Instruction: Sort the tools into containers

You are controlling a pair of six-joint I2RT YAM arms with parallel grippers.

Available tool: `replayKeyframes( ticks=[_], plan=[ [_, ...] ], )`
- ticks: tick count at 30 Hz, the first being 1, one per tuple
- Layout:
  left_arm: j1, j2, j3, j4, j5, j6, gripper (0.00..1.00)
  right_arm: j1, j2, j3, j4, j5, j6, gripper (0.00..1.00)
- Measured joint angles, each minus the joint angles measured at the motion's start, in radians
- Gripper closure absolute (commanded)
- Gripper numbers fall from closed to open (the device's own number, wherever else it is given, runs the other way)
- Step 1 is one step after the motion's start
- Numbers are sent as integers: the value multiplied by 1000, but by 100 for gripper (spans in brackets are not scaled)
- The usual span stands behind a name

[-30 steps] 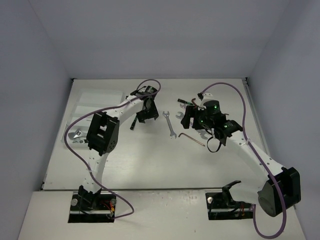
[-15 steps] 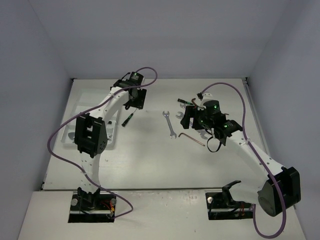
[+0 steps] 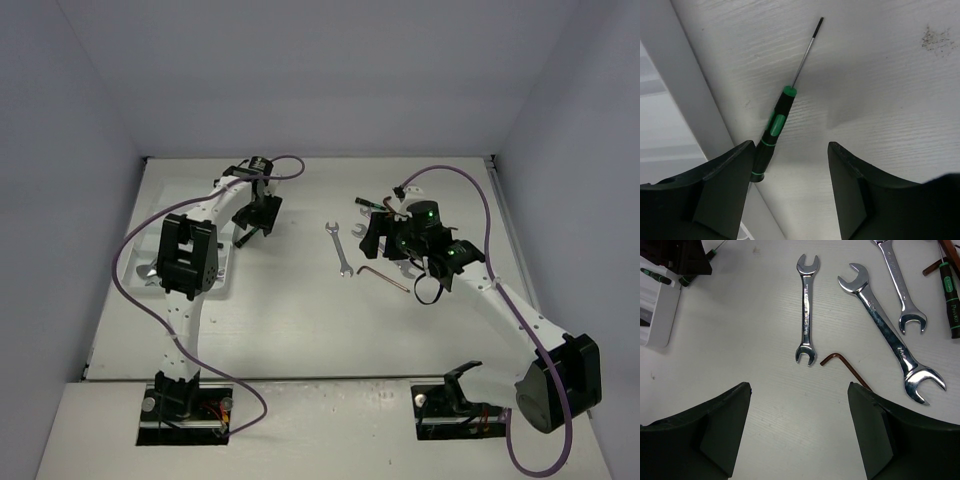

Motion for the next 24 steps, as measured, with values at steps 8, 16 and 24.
replayKeyframes(
  ticks=[8, 16, 24],
  plan=[
    [0, 22, -4, 6, 1, 10, 54, 0, 0, -1, 0, -1, 0, 25],
    [1, 23, -5, 8, -10, 9, 48, 0, 0, -1, 0, -1, 0, 25],
    [14, 29, -5, 6, -16, 10, 53, 0, 13, -3, 0, -2, 4, 25]
  ],
)
